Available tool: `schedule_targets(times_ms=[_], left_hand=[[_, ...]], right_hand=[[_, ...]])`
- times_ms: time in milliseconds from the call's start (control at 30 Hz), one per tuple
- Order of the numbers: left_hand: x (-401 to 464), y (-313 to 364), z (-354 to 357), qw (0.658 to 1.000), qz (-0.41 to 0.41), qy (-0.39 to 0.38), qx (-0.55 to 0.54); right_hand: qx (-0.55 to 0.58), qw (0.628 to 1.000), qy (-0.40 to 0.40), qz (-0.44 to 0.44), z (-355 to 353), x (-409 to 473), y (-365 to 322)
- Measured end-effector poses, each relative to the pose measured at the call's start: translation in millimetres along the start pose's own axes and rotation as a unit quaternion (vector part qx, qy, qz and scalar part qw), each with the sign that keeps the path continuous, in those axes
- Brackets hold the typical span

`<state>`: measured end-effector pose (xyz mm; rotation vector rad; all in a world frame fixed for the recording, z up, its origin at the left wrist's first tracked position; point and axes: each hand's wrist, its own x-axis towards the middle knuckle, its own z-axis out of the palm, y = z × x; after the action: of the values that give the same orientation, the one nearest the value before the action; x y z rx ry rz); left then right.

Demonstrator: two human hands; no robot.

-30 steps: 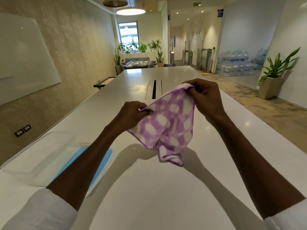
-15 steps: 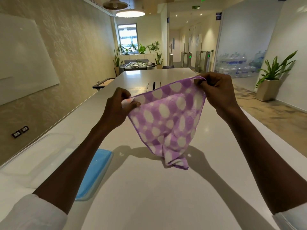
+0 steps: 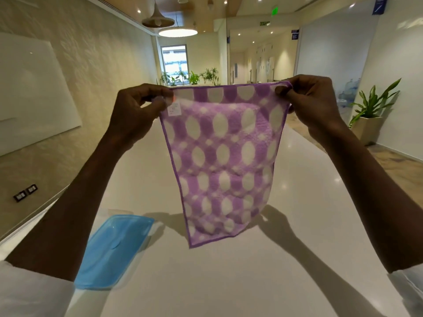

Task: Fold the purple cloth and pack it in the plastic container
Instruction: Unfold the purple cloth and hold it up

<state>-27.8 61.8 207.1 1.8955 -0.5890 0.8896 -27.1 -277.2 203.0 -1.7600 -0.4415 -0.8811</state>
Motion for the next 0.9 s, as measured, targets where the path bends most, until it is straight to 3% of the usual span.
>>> schedule_targets(times_ms=[367, 633, 767, 900], left_hand=[[20.4, 28.5, -26.6, 0.991, 0.000, 0.058, -0.123], [24.9, 43.4, -40.3, 0.979, -0.041, 0.043, -0.197], [32.1, 40.7, -42.7, 0.967, -0.096, 0.040, -0.233], [41.8, 27.5, -36.3, 0.958, -0.163, 0.035, -0.234]], right_hand=[[0.024, 0.998, -0.055, -0.018, -17.3, 18.5, -31.3], [0.099, 0.979, -0.177, -0.015, -42.9, 27.2, -55.5], [0.160, 0.964, -0.208, 0.037, -43.6, 34.1, -54.0], [0.205, 0.950, -0.188, 0.139, -31.9, 48.0, -31.7]])
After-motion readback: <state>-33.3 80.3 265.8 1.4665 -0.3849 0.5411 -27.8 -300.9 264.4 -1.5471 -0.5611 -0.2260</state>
